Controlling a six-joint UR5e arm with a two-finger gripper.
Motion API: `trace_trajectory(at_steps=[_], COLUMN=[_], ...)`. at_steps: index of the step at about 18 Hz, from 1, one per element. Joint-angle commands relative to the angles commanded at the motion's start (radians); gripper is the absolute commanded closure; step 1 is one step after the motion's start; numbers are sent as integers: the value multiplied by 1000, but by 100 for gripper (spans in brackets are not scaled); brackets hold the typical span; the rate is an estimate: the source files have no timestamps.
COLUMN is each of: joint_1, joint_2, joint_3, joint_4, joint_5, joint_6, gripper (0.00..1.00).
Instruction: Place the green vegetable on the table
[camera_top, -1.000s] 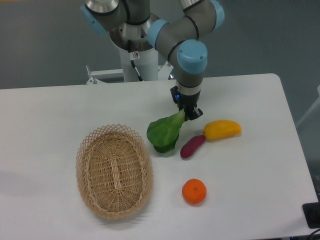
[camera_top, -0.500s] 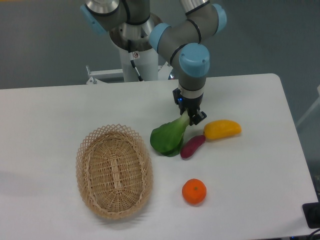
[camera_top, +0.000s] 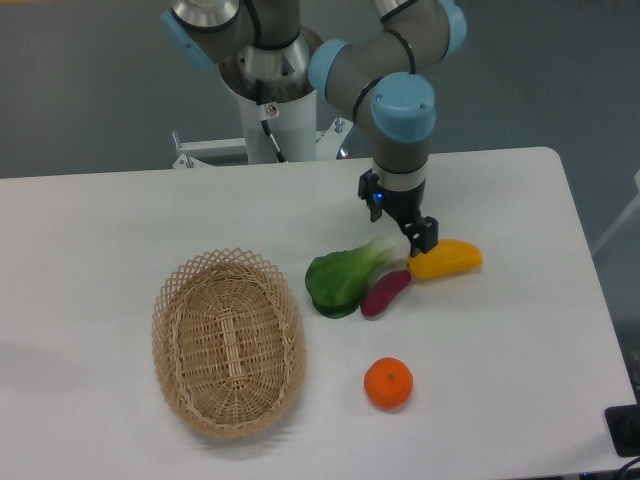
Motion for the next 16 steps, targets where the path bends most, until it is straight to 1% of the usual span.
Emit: trace_trajectory(at_steps=[2, 4, 6, 8, 10, 13, 16], joint_1=[17, 49, 80, 135, 176, 236, 293], joint_2=[0, 0, -9, -8, -8, -6, 3], joint_3=[63, 127, 181, 227, 264, 302, 304], joint_4=[-2, -14, -50, -101, -150, -234, -299], joint_5=[-6, -6, -31, -90, -114, -127, -146], joint_6=[0, 2, 12, 34, 107, 272, 424], gripper=[0, 0, 0, 0, 0, 0, 0])
